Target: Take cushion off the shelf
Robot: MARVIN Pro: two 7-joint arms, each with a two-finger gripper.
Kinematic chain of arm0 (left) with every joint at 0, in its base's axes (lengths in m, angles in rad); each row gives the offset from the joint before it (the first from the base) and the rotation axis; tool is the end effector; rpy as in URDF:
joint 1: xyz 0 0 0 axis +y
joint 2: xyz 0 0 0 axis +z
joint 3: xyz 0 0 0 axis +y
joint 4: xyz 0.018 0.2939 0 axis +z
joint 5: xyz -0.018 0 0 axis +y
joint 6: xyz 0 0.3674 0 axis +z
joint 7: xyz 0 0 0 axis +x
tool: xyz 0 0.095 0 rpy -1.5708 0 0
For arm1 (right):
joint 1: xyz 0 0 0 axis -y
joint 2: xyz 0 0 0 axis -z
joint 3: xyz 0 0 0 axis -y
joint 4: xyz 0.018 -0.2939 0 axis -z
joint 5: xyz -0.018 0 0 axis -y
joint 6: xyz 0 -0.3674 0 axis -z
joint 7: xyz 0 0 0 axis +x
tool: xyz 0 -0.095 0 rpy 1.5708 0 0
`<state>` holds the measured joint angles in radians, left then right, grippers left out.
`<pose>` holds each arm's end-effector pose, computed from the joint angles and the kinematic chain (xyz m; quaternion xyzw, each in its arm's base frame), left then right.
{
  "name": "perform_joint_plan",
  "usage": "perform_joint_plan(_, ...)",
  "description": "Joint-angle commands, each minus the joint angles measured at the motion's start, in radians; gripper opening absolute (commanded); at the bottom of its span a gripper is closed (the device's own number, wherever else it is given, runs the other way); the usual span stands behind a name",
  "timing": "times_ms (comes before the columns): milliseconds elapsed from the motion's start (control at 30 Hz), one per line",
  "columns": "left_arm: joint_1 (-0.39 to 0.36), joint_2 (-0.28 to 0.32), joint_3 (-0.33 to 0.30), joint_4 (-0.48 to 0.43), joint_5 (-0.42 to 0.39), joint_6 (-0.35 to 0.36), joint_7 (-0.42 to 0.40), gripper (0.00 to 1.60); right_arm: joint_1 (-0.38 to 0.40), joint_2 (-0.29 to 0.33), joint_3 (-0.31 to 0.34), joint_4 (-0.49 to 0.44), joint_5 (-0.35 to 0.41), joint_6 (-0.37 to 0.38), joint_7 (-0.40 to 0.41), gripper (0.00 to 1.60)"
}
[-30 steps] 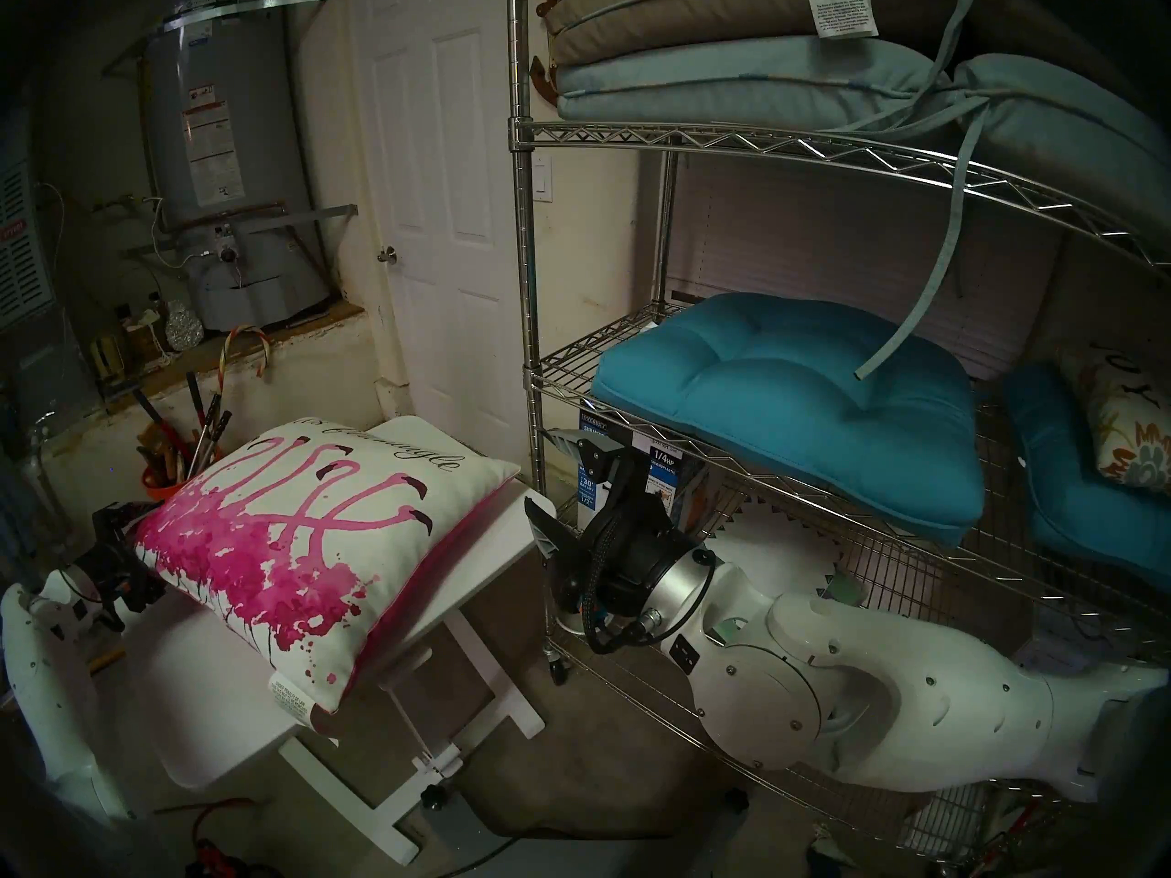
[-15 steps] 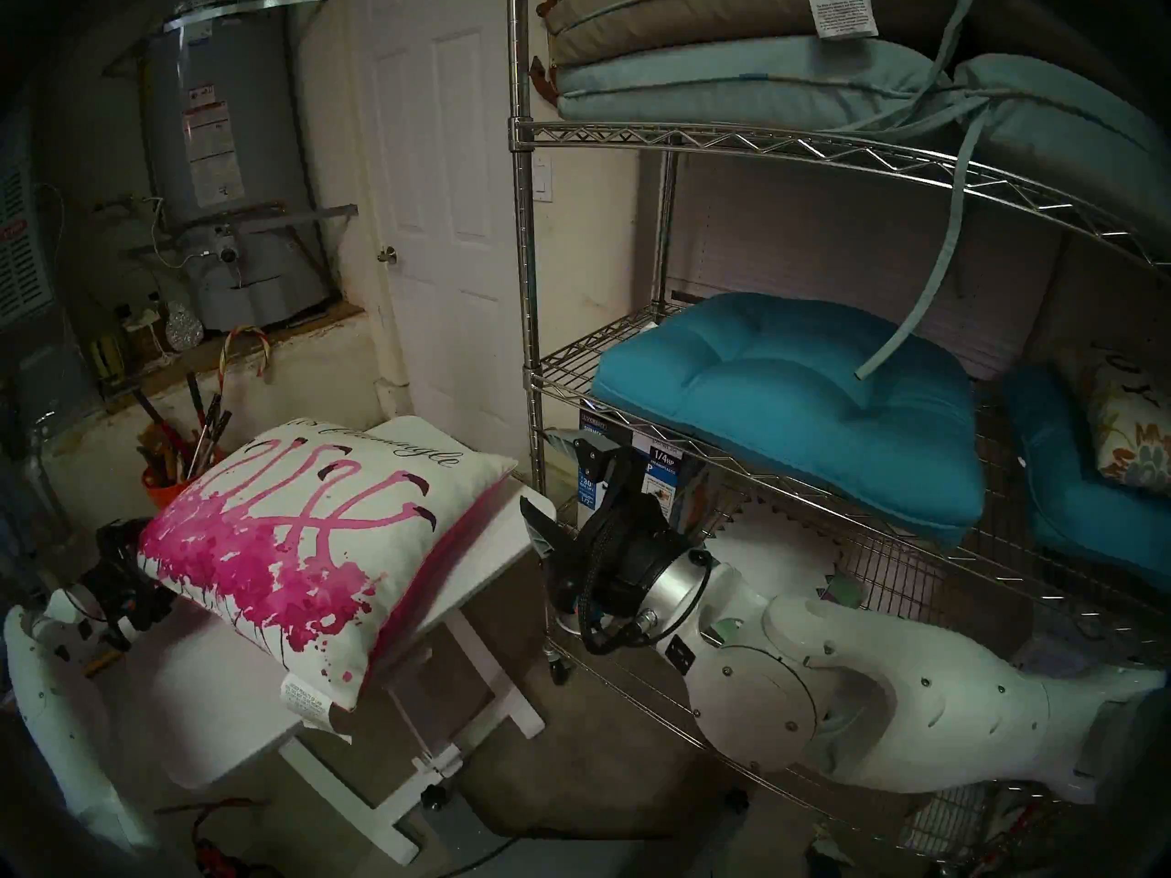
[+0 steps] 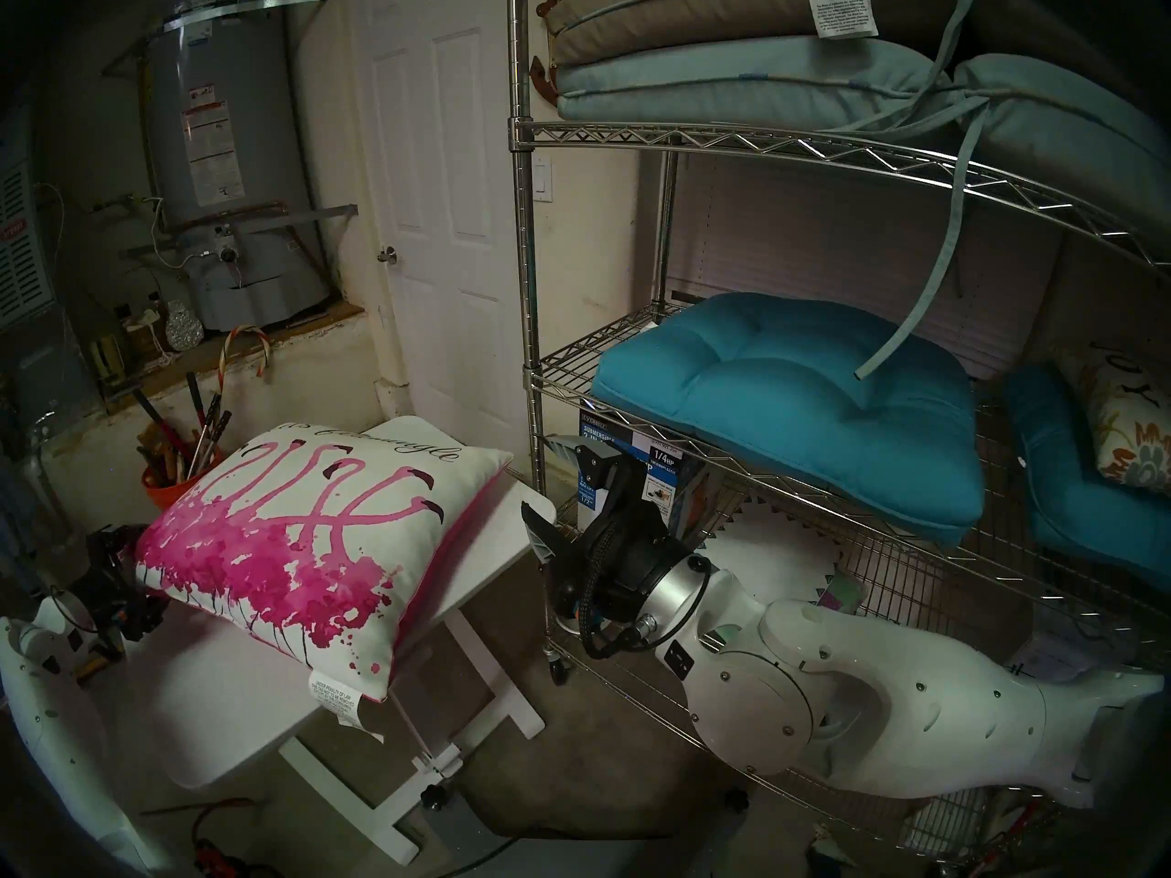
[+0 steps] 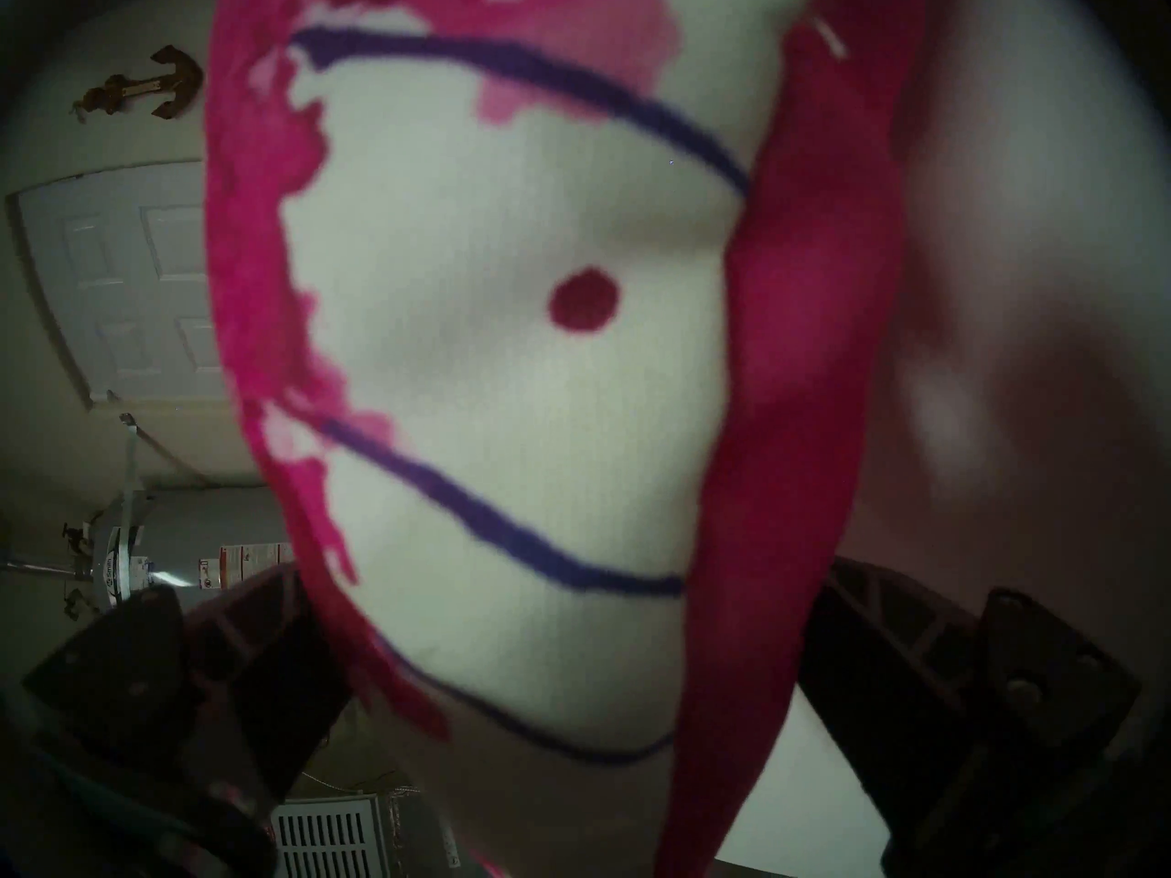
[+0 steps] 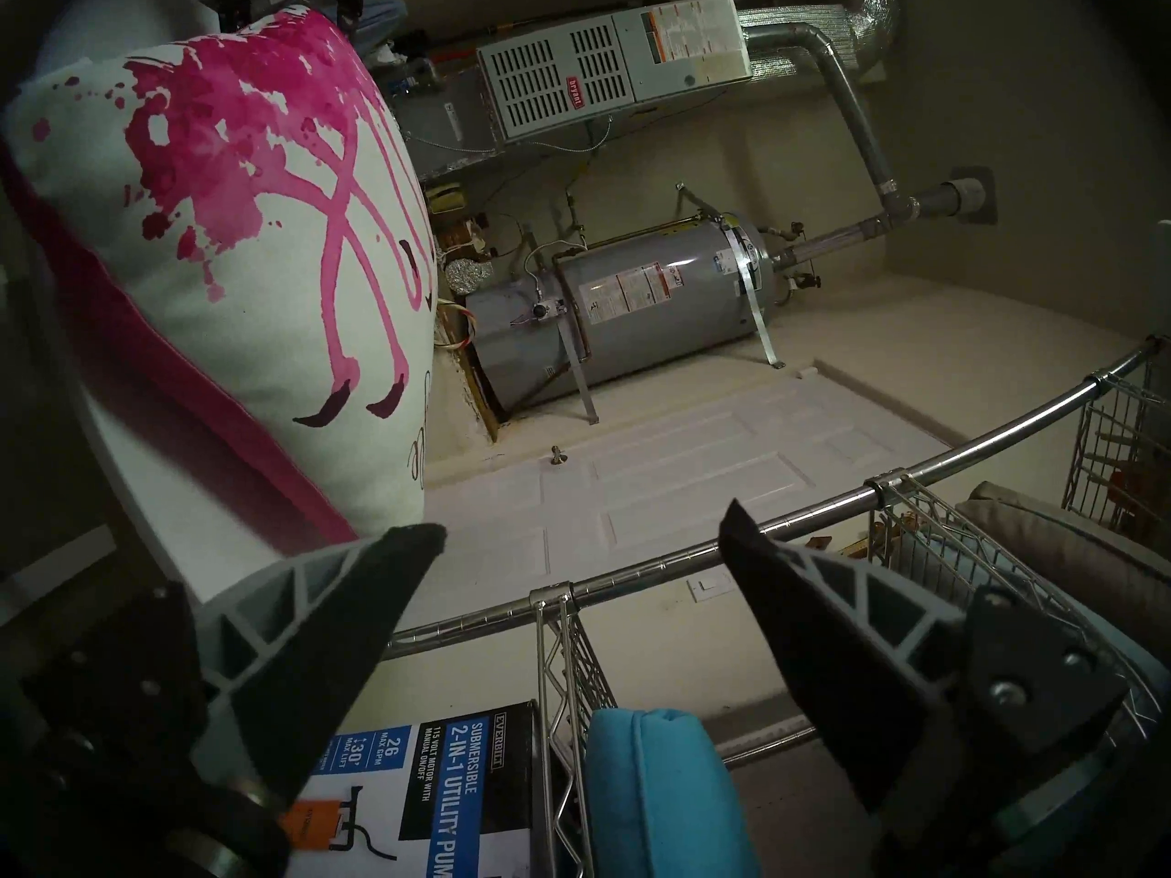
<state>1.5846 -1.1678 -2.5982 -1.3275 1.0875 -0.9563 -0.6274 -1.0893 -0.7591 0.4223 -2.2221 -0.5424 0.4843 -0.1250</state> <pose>0.2772 0.4515 -0.2790 -0.6113 0.5468 -0.4128 0.3962 0.3134 0.2025 -0.1753 0.3647 0.5873 0.6923 0.2069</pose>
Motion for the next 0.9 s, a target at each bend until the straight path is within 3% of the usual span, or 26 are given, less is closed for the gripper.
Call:
perform_joint_plan(0, 0.002, 0.016, -0.027, -0.028, -0.055, -0.004, -0.021, 0.69, 0.004, -0.019, 0.006, -0.003, 0.000, -0.003, -0.012, 1.60)
perform_joint_plan(33, 0.000, 0.017, -0.030, -0.030, -0.053, -0.004, -0.025, 0.00, 0.004, -0.022, 0.005, -0.002, 0.000, -0.002, -0.011, 1.60)
perform_joint_plan(333, -0.007, 0.059, -0.041, 0.007, -0.075, -0.004, -0.047, 0.00, -0.002, -0.024, 0.004, 0.002, -0.003, 0.002, -0.015, 1.60)
perform_joint_plan(667, -0.019, 0.153, -0.047, 0.081, -0.102, -0.004, -0.062, 0.00, -0.008, -0.028, 0.001, 0.008, -0.004, 0.002, -0.017, 1.60)
perform_joint_plan(867, -0.075, 0.205, -0.052, 0.132, -0.077, -0.004, -0.068, 0.00, -0.014, -0.039, -0.008, 0.014, -0.006, 0.001, -0.017, 1.60)
